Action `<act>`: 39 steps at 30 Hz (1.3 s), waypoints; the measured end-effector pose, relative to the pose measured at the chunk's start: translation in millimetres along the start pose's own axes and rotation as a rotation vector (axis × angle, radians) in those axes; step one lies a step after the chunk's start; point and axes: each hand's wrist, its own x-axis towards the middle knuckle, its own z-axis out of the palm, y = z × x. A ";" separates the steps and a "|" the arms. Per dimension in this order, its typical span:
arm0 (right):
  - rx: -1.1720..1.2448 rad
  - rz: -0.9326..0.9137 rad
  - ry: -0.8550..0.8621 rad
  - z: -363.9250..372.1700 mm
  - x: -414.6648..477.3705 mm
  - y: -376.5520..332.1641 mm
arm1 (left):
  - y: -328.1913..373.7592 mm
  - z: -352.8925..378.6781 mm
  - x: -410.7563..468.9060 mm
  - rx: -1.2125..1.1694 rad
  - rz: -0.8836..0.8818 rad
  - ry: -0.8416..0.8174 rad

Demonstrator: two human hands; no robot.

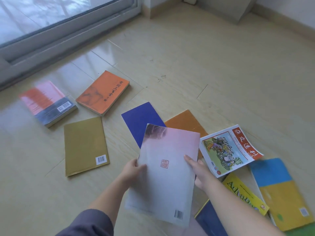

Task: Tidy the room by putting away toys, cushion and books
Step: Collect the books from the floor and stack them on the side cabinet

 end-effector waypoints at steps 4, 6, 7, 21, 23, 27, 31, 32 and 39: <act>-0.115 0.130 -0.185 32.9 -10.7 -1.8 | 17.7 -23.5 -12.4 -0.060 0.065 0.248; -0.180 0.109 -0.174 52.8 -7.6 6.5 | 18.5 -39.4 -13.3 -0.042 0.049 0.325; -0.230 0.073 -0.153 64.3 -4.4 9.6 | 16.6 -47.8 -10.4 -0.017 0.037 0.347; -0.858 -0.118 0.126 183.3 105.5 44.4 | -48.4 -191.8 77.0 0.408 -0.331 0.649; -0.917 -0.134 0.152 182.3 110.4 44.6 | -53.7 -193.5 83.7 0.407 -0.372 0.690; -1.022 -0.151 0.147 183.1 116.5 42.5 | -51.5 -174.9 93.2 0.390 -0.425 0.782; -1.033 -0.130 0.135 182.5 115.5 40.5 | -50.0 -178.0 98.4 0.065 -0.413 0.800; -1.030 -0.136 0.133 182.5 114.9 40.4 | -50.9 -181.2 96.8 0.060 -0.379 0.803; -1.009 -0.174 0.143 183.4 107.8 43.3 | -58.9 -238.2 70.4 0.040 -0.007 0.998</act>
